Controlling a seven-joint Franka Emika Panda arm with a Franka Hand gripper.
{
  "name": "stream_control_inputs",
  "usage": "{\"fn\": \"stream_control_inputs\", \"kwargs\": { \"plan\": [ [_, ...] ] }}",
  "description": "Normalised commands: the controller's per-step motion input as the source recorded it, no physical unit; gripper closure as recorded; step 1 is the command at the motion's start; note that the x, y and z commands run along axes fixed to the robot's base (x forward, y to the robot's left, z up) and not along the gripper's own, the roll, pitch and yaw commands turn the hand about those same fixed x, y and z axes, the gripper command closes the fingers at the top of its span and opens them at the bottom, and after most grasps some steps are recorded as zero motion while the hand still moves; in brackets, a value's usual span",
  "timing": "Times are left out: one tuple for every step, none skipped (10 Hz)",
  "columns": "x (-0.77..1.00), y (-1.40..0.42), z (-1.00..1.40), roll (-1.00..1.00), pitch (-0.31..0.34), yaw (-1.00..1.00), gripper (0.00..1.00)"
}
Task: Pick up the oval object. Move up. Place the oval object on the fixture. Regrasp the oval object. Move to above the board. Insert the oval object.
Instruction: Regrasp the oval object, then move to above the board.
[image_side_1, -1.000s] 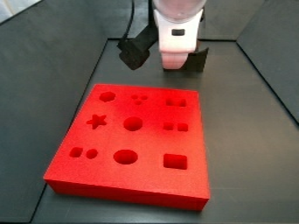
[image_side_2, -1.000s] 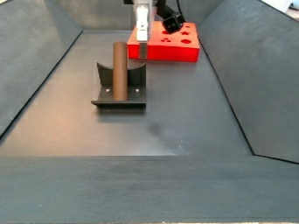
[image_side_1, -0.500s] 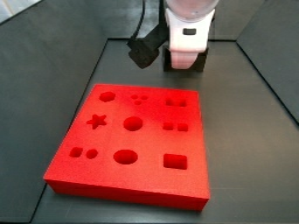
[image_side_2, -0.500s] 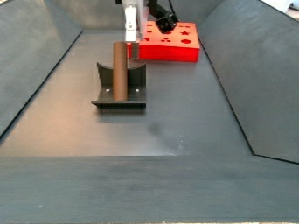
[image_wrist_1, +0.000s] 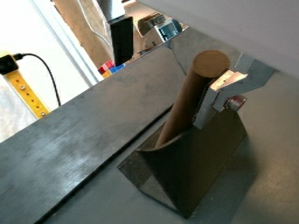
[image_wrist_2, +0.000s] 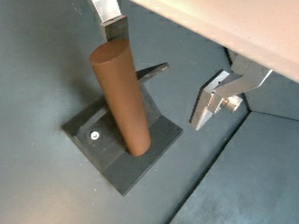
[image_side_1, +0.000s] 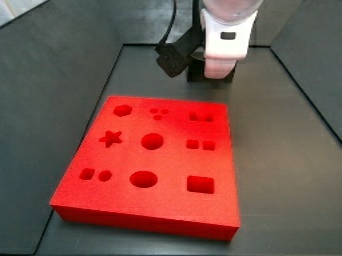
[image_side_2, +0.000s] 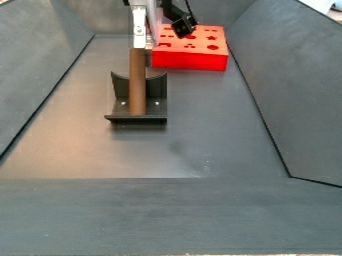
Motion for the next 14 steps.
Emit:
{"fn": "stream_control_inputs", "kwargs": {
  "plan": [
    [0.24,-0.04,-0.03,0.14,0.137,0.11,0.0],
    [0.21,-0.04,-0.03,0.14,0.136,0.11,0.0],
    [0.18,-0.04,-0.03,0.14,0.129,0.11,0.0],
    [0.0,0.0,0.0,0.0,0.0,0.0,1.0],
    [0.04,-0.11,1.0,-0.09,0.106,-0.03,1.0],
    [0.04,-0.11,1.0,-0.1,0.112,-0.04,1.0],
    [0.03,-0.1,1.0,-0.08,0.142,-0.02,1.0],
    [0.02,-0.1,1.0,-0.07,0.146,-0.01,1.0],
    [0.02,-0.09,1.0,-0.04,0.152,0.02,1.0],
    [0.02,-0.08,1.0,-0.02,0.15,0.05,1.0],
    [0.02,-0.08,1.0,-0.02,0.15,0.07,1.0],
    [0.02,-0.07,1.0,-0.02,0.152,0.07,1.0],
    [0.02,-0.07,1.0,-0.02,0.144,0.09,1.0],
    [0.03,-0.07,1.0,-0.02,0.144,0.09,1.0]
  ]
}}
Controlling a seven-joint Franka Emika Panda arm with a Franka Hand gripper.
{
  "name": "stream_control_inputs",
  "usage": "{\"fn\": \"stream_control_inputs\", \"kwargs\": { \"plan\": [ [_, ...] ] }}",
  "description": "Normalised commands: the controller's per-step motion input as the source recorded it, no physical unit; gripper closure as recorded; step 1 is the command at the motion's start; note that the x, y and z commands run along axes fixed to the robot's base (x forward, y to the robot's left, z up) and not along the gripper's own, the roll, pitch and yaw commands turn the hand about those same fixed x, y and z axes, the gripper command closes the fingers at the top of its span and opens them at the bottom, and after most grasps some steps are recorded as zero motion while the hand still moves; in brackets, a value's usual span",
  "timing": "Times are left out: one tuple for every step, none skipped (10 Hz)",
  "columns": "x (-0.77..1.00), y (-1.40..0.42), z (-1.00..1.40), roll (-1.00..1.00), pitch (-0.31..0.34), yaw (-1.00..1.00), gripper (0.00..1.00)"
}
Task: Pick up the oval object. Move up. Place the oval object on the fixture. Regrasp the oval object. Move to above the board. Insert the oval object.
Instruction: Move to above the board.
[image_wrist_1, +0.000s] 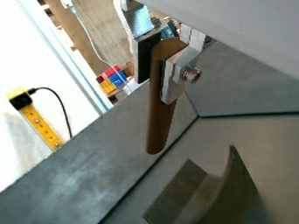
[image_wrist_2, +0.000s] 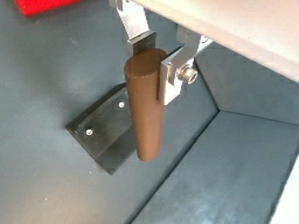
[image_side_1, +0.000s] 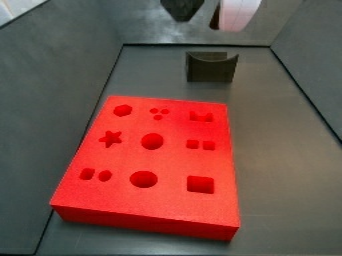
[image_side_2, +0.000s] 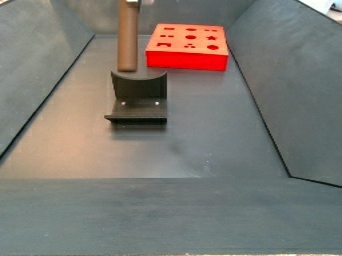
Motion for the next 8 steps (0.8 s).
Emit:
{"fn": "stream_control_inputs", "kwargs": {
  "plan": [
    [0.03,-0.06,1.0,-0.03,0.136,0.1,1.0],
    [0.03,-0.06,1.0,-0.03,0.126,0.1,1.0],
    [0.03,-0.05,0.86,-0.03,0.121,0.1,1.0],
    [0.02,-0.04,0.75,-0.04,0.116,0.1,1.0],
    [0.02,-0.02,0.54,-0.05,0.105,0.09,1.0],
    [0.01,-0.02,0.39,-0.05,0.104,0.09,1.0],
    [0.01,-0.02,0.19,-0.05,0.101,0.08,1.0],
    [-0.65,-1.0,0.29,-0.5,0.053,1.0,1.0]
  ]
}}
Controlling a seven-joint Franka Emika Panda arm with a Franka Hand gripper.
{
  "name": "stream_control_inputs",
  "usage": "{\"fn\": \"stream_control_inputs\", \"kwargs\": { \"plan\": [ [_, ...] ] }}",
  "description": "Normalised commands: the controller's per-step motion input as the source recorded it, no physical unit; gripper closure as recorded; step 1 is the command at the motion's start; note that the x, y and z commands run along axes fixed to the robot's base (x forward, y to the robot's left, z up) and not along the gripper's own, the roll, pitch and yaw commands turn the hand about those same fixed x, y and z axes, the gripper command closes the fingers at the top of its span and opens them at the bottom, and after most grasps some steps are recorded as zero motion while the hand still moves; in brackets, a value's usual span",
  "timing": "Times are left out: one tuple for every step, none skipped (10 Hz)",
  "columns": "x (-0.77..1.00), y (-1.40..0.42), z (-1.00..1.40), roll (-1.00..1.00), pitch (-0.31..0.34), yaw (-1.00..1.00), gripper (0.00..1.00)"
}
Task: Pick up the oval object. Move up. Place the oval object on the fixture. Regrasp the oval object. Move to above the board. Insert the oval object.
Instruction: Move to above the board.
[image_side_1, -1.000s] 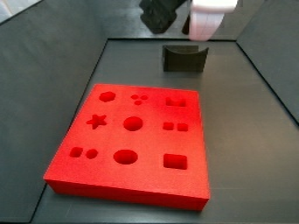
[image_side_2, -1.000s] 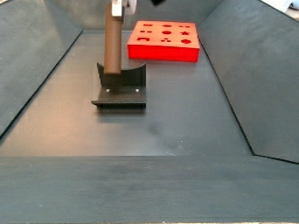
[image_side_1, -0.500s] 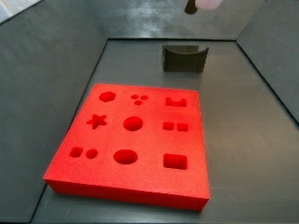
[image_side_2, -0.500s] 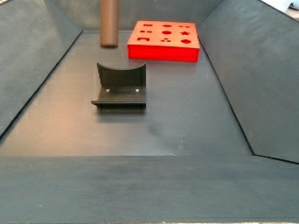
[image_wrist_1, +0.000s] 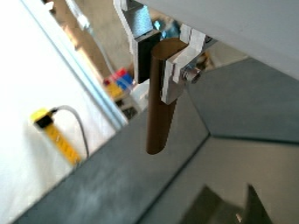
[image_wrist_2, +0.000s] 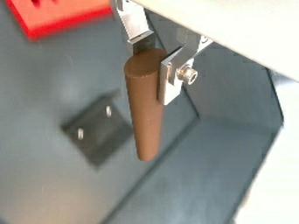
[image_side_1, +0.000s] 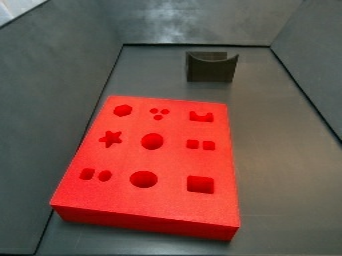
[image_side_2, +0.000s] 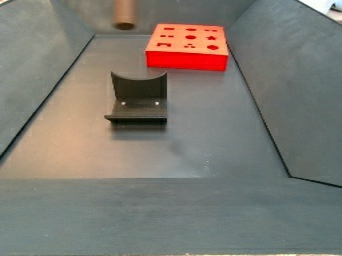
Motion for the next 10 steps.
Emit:
{"fn": "stream_control_inputs", "kwargs": {
  "plan": [
    [-0.64,-1.0,0.29,-0.49,0.044,1.0,1.0],
    [-0.64,-1.0,0.3,-0.48,0.017,1.0,1.0],
    [-0.62,-1.0,0.29,-0.47,-0.019,1.0,1.0],
    [-0.62,-1.0,0.29,-0.46,-0.035,1.0,1.0],
    [-0.61,-1.0,0.31,-0.44,-0.073,1.0,1.0],
    [-0.6,-0.98,0.32,-0.43,-0.109,1.0,1.0],
    [-0.43,-0.7,0.24,-0.42,-0.134,1.0,1.0],
    [-0.31,-0.5,0.19,-0.41,-0.151,1.0,1.0],
    [-0.14,-0.23,0.08,-0.39,-0.182,1.0,1.0],
    [-0.08,-0.1,0.04,-0.38,-0.215,1.0,1.0]
  ]
}}
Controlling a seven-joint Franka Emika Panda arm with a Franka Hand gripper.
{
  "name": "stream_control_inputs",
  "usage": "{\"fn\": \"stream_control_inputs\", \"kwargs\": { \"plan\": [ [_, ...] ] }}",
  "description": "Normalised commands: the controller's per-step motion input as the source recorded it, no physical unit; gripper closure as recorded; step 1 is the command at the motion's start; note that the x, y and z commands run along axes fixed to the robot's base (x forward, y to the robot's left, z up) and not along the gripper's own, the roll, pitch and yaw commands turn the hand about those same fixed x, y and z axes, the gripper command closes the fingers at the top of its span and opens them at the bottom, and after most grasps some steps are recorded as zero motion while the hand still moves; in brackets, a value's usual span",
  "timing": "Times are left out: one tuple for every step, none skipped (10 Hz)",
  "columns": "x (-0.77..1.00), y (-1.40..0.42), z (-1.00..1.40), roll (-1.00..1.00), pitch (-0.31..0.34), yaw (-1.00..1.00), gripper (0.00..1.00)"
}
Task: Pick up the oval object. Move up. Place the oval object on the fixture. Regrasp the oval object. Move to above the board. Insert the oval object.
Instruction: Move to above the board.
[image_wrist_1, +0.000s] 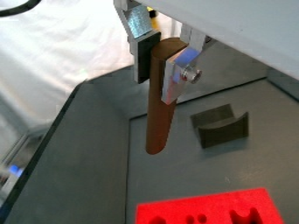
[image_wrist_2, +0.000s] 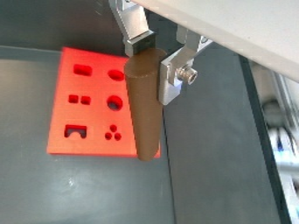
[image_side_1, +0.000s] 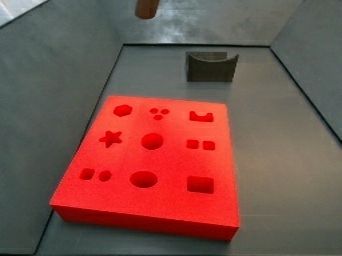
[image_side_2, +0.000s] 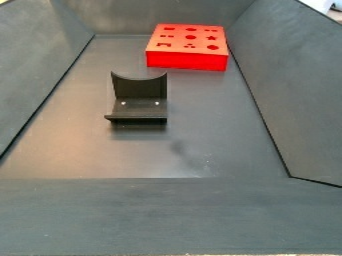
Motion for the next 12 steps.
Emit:
{"fn": "stream_control_inputs", "kwargs": {
  "plan": [
    [-0.06,-0.05,0.03,-0.37,-0.245,1.0,1.0],
    [-0.06,-0.03,0.03,-0.36,-0.267,1.0,1.0],
    [-0.08,0.0,0.0,-0.33,-0.326,1.0,1.0],
    [-0.09,0.02,0.0,-0.32,-0.362,1.0,1.0],
    [-0.1,0.03,0.0,-0.3,-0.406,1.0,1.0],
    [-0.1,0.03,0.0,-0.28,-0.451,1.0,1.0],
    [-0.1,0.03,-0.01,-0.26,-0.495,1.0,1.0],
    [-0.09,0.03,0.0,-0.23,-0.55,1.0,1.0],
    [-0.08,0.03,-0.01,-0.2,-0.597,1.0,1.0],
    [-0.08,0.02,-0.01,-0.17,-0.647,0.99,1.0],
    [-0.08,0.02,0.0,-0.11,-0.526,0.72,1.0],
    [-0.06,0.02,-0.01,-0.05,-0.351,0.4,1.0]
  ]
}}
